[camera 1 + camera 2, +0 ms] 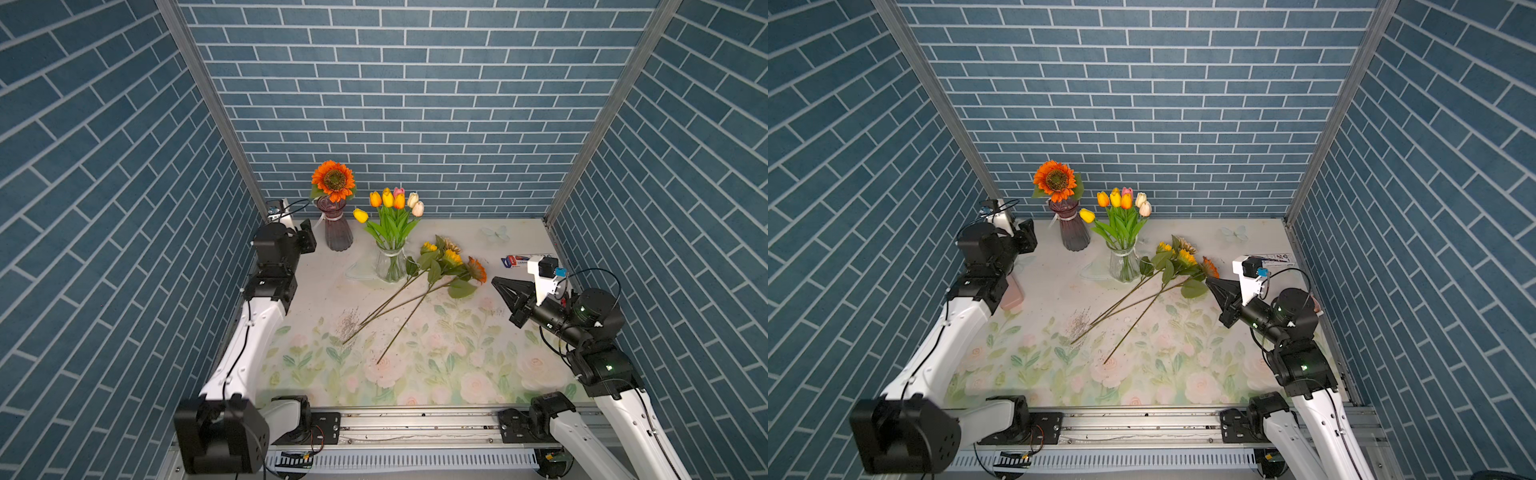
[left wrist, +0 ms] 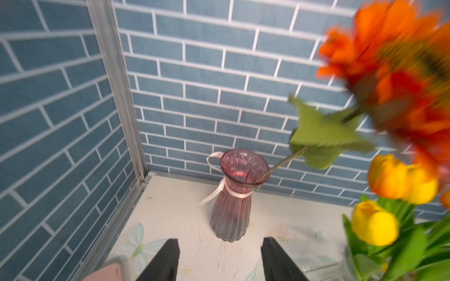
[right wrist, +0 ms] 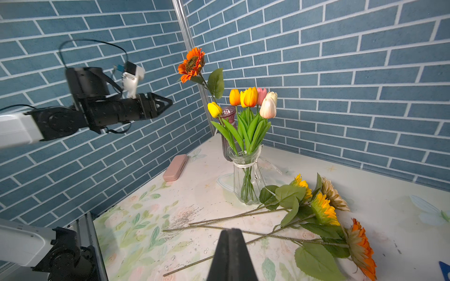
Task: Arrange the flowers in different vases according to their variety
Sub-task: Insert the flower into the vase, then pick up the flower at the center of the board.
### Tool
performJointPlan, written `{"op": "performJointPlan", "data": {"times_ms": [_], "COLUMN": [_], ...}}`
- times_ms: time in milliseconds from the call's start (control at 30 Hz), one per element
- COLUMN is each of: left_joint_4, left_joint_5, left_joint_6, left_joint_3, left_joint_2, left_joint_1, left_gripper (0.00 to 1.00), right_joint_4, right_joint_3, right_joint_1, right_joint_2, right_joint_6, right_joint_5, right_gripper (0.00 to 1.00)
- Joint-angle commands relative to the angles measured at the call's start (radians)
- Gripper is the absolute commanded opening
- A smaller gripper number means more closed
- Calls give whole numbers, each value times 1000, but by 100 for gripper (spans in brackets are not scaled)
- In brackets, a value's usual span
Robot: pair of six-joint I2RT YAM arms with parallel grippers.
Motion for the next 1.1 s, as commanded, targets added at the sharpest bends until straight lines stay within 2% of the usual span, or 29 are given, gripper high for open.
{"op": "performJointPlan", "data": {"times_ms": [0, 100, 233, 300, 400, 500, 600, 800, 867, 1067], "left_joint_4": [-128, -228, -350, -406, -442, -453, -463, -410, -361, -264], "left_joint_5": [-10, 107, 360, 482, 557, 555, 526, 267, 226, 210], "left_joint_6": [-25, 7, 97, 151, 198, 216, 229, 268, 271, 309], "left_joint_3": [-7, 1, 9, 13, 7, 3, 6, 17, 27, 83], "left_joint_2": [-114, -201, -285, -321, -372, -384, -339, -126, -44, 212], "left_joint_1": [3, 2, -17, -49, -125, -228, -354, -694, -744, -782], "left_gripper": [59, 59, 60, 62, 64, 66, 67, 66, 65, 59], "right_joint_4": [-34, -62, -121, -146, -157, -158, -169, -197, -211, -258], "right_joint_3": [23, 20, 29, 35, 35, 32, 34, 41, 47, 67], "right_joint_1": [4, 3, 3, 4, 3, 3, 4, 1, 1, 0], "right_joint_2": [-25, -20, 11, 33, 56, 69, 75, 76, 73, 51], "right_joint_6": [5, 24, 52, 78, 118, 161, 194, 214, 214, 204], "right_joint_5": [4, 36, 123, 182, 251, 315, 383, 447, 462, 503], "right_gripper": [0, 0, 0, 0, 0, 0, 0, 0, 0, 0]}}
